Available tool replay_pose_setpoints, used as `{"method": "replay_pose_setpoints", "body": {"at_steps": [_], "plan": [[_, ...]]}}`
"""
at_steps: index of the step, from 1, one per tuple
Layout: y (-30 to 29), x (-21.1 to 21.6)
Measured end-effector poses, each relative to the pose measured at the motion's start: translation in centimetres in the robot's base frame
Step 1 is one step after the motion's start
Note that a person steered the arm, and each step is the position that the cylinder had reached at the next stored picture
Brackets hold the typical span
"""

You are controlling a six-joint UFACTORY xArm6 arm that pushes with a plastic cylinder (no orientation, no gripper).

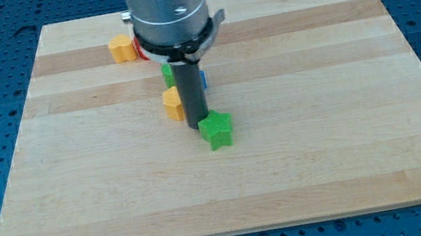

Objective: Move the green star down and left

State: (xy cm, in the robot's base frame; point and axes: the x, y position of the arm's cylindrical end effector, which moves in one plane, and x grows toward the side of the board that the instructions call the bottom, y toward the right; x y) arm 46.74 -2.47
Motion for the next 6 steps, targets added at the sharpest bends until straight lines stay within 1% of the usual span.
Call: {"method": "replay_pose_setpoints", "body": {"at_steps": [2,3,4,5,6], "plan": [[7.1,-1.4],[6.5,0.5],[-0.2,1.6],[-4.1,2.1],[-1.9,2.0]]}}
